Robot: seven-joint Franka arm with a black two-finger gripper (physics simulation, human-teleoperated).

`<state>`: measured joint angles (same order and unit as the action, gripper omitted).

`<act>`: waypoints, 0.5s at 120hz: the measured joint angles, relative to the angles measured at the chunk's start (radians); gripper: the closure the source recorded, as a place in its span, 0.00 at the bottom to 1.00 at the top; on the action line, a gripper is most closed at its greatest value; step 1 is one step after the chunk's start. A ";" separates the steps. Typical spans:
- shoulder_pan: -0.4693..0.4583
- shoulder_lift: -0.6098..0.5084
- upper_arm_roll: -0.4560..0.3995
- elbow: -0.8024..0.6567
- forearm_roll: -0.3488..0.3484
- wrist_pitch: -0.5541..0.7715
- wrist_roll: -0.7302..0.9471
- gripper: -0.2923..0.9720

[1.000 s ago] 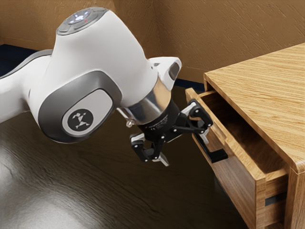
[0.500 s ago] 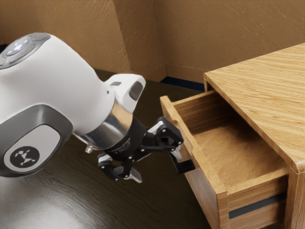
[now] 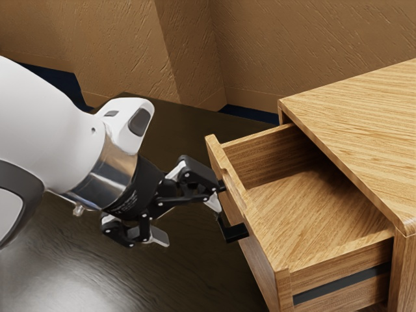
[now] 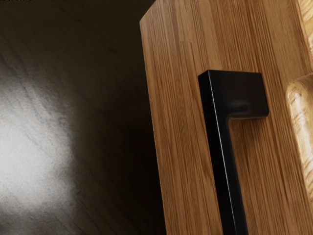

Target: Pull the drawer handle with one arm to open the drawer

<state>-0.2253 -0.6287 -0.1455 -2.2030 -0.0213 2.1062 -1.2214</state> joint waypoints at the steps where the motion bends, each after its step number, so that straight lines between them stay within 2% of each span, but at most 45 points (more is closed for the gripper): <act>1: 0.000 0.003 0.000 0.001 0.000 0.002 0.000 0.23; 20: 0.000 0.066 0.002 -0.005 0.001 0.039 -0.001 0.23; 60: -0.013 0.031 0.027 -0.052 0.031 0.060 -0.003 0.23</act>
<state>-0.2386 -0.5974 -0.1187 -2.2553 0.0098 2.1660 -1.2245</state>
